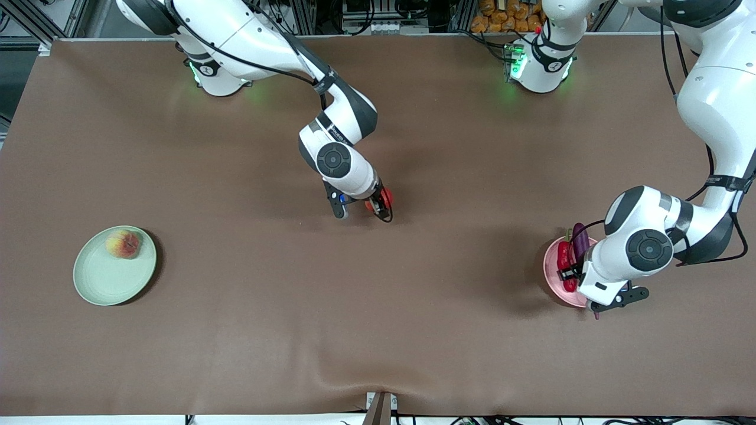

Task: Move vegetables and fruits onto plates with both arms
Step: 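Grasp the pomegranate with the right gripper while the left gripper releases the pepper, then carry the pomegranate to the green plate with the right gripper and lower it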

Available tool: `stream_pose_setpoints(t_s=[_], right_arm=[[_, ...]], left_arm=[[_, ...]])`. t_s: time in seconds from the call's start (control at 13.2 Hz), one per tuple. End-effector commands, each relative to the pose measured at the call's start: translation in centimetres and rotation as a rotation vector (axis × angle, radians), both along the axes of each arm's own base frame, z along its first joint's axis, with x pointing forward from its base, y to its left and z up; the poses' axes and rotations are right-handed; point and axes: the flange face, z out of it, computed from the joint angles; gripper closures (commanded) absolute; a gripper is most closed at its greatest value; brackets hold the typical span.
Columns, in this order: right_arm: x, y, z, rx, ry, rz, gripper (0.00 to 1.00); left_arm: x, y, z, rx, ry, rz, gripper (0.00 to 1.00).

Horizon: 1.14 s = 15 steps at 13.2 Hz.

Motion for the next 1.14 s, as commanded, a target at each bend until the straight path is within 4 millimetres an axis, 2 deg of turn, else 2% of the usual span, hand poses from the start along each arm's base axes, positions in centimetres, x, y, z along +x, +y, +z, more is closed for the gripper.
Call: stream_pose_setpoints(t_s=[0.0, 0.15, 0.23, 0.38, 0.46, 0.53, 0.68, 0.76, 0.91, 1.06], right_arm=[[0.3, 0.4, -0.5, -0.016, -0.019, -0.003, 0.12], [0.2, 0.4, -0.8, -0.020, -0.017, 0.001, 0.45], [0.2, 0.4, -0.7, -0.022, -0.020, 0.005, 0.63], [0.9, -0.1, 0.3, -0.049, -0.049, 0.040, 0.91], [1.6, -0.5, 1.5, -0.068, -0.020, 0.047, 1.00], [3.0, -1.0, 3.5, -0.087, 0.015, 0.050, 1.00], [6.0, -3.9, 6.7, -0.116, 0.091, 0.076, 1.00], [7.0, -5.5, 8.0, -0.109, 0.108, 0.125, 1.00], [9.4, -11.0, 12.9, -0.074, 0.109, 0.234, 1.00], [11.4, -18.6, 16.4, -0.033, 0.138, 0.376, 1.00]], left_arm=[[0.3, 0.2, 0.7, 0.025, -0.018, -0.021, 0.00], [-0.2, 0.0, 1.4, 0.032, -0.008, -0.040, 0.00], [-0.9, -0.9, 2.3, 0.031, -0.009, -0.063, 0.00], [-1.4, -0.4, 5.5, 0.018, -0.013, -0.067, 0.00], [-1.7, 0.0, 8.0, -0.002, -0.011, -0.062, 0.00], [-2.1, 0.8, 10.8, -0.026, -0.019, -0.054, 0.00], [-3.5, 1.6, 16.0, -0.049, -0.013, -0.068, 0.00], [-4.1, 1.5, 17.7, -0.052, -0.014, -0.092, 0.00], [-4.6, 1.1, 19.9, -0.050, -0.007, -0.100, 0.00], [-4.9, 0.5, 20.7, -0.052, -0.009, -0.111, 0.00]])
